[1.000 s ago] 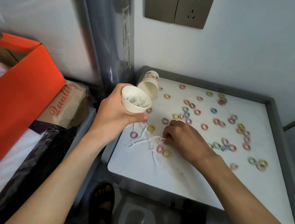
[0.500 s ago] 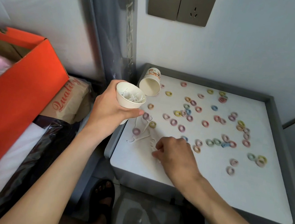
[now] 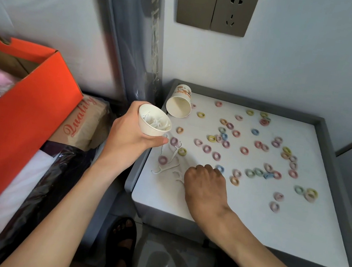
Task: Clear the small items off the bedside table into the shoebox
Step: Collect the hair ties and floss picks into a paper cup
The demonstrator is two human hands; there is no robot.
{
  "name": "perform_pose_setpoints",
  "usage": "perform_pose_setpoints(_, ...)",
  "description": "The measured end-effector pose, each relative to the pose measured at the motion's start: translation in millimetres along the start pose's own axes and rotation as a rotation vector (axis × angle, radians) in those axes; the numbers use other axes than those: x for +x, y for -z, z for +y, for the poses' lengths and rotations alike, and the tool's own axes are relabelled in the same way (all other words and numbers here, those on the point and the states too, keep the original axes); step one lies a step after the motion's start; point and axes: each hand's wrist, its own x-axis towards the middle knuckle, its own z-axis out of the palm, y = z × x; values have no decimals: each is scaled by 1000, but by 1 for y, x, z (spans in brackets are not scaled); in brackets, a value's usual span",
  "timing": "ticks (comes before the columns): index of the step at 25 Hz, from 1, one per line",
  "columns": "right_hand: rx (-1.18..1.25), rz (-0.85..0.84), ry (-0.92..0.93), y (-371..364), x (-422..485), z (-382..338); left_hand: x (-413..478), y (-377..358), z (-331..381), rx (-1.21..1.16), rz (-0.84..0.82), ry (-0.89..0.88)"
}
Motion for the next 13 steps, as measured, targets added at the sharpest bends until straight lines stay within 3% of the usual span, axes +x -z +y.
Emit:
perform_pose_setpoints(4, 87, 43, 55, 7, 2, 10, 0, -3, 4, -1, -15, -3)
perform_pose_setpoints(9, 818, 163, -18, 62, 22, 59, -5, -13, 10, 75, -80, -81)
perform_pose_setpoints(11, 842, 210, 80, 79, 26, 66, -8, -19, 14, 132, -136, -133)
perform_pose_setpoints(13, 720, 191, 181, 85, 29, 58, -10, -26, 19, 117, -172, -154)
